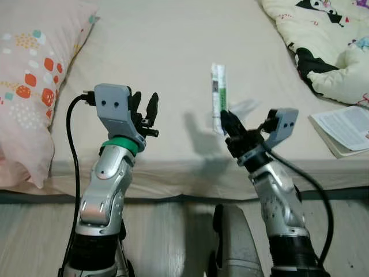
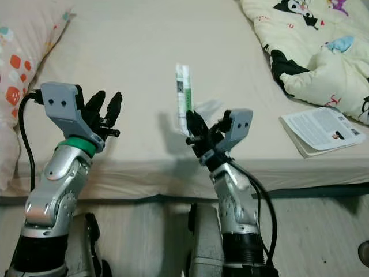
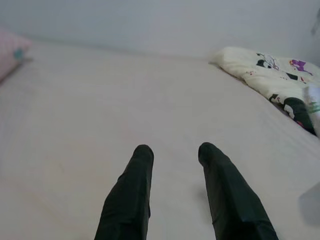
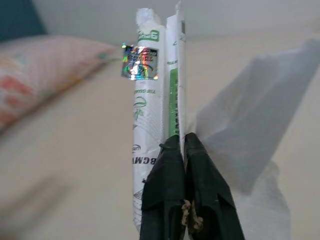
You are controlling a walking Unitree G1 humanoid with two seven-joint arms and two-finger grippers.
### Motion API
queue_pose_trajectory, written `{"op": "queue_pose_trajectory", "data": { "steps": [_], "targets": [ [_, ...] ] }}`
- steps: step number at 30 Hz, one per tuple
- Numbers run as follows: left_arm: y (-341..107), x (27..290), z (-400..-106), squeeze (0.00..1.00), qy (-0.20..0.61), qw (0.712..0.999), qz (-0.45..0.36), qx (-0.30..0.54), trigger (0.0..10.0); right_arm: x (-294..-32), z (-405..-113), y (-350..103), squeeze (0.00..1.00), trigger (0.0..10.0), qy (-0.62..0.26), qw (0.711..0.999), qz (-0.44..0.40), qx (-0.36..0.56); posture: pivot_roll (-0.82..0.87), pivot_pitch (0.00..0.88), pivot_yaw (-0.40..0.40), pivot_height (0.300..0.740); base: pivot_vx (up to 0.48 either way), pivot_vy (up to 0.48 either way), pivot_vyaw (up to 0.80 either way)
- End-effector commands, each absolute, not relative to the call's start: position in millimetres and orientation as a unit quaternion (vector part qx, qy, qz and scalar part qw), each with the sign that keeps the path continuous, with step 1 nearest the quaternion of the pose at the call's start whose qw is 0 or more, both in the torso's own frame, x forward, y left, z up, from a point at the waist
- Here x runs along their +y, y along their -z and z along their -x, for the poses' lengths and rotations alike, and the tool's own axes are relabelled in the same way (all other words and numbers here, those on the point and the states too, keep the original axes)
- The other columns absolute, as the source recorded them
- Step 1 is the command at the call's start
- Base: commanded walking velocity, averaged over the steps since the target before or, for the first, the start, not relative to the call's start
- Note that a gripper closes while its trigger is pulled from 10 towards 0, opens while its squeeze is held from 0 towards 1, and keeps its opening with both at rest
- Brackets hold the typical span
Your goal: Clean up the room
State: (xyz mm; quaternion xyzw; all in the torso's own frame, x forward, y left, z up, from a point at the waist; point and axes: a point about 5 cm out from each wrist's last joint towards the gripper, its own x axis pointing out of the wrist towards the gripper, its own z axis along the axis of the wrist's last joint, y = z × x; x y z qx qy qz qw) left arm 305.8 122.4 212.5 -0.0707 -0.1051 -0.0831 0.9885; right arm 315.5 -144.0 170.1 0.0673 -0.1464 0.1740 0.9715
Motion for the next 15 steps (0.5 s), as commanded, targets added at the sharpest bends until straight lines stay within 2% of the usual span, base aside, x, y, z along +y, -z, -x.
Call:
{"op": "queue_pose_trajectory", "data": {
  "steps": [1,3,9,12,15],
  "targets": [
    [-201.4,126.6,-306.1,0.00,0.073,0.991,0.085,-0.078,10.0,-148.7,-312.3,-167.7,0.00,10.0,-0.148,0.976,-0.033,-0.153,-0.07,0.044,0.003,0.480,0.000,0.000,0.00],
    [-201.2,129.4,-307.1,0.00,0.064,0.990,0.098,-0.074,10.0,-155.9,-311.2,-172.4,0.00,10.0,-0.124,0.980,-0.026,-0.155,-0.07,0.041,-0.005,0.495,0.000,0.000,0.00],
    [-199.5,133.8,-309.7,0.00,0.045,0.991,0.098,-0.073,10.0,-161.1,-314.8,-179.0,0.00,10.0,-0.123,0.979,-0.007,-0.160,-0.06,0.033,-0.026,0.520,0.000,0.000,0.00],
    [-193.7,138.6,-310.3,0.00,0.029,0.996,0.017,-0.088,10.0,-159.7,-317.8,-179.7,0.00,10.0,-0.119,0.979,0.002,-0.166,-0.05,0.036,-0.036,0.540,0.000,0.000,0.00],
    [-188.1,144.4,-310.3,0.00,0.018,0.995,-0.028,-0.091,10.0,-156.5,-319.1,-179.8,0.00,10.0,-0.120,0.979,0.003,-0.167,-0.05,0.039,-0.040,0.550,0.000,0.000,0.00]
  ]
}}
